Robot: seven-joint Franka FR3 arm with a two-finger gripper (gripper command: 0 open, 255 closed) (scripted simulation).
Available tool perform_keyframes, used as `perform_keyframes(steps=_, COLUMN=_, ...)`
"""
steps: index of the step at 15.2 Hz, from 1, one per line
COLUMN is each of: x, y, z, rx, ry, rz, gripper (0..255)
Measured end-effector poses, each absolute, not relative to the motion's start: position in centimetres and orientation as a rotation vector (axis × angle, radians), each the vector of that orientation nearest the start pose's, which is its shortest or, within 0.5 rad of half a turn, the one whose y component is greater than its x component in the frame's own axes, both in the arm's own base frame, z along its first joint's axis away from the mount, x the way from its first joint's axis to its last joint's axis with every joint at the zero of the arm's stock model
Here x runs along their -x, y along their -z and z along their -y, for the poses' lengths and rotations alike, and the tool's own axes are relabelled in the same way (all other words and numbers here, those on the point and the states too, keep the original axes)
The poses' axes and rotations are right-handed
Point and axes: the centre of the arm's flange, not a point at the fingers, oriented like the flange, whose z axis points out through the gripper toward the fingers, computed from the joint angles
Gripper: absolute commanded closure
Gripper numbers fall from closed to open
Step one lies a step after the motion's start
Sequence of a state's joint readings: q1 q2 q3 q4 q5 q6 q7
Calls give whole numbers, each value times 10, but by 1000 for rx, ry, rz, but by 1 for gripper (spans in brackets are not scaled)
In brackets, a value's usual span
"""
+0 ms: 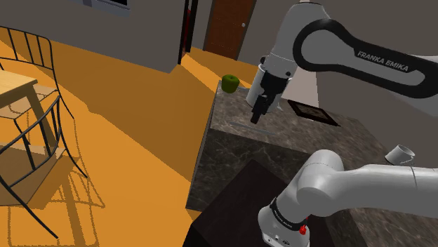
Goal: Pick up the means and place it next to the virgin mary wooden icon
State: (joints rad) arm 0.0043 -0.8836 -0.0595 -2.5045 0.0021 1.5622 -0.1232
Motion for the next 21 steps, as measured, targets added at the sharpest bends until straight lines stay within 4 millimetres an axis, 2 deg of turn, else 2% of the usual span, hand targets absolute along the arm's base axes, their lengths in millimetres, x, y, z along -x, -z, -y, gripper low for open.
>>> perform_keyframes(steps=7, x=-281, y=-496, z=92, rx=3076, ry=-36, rz=382, gripper=0)
perform_keyframes(steps=14, x=-299, y=-446, z=161, rx=3048, ry=17, rz=627, gripper=0)
perform_keyframes(steps=21, x=-331, y=-397, z=233, rx=3000, ry=70, rz=866, gripper=0)
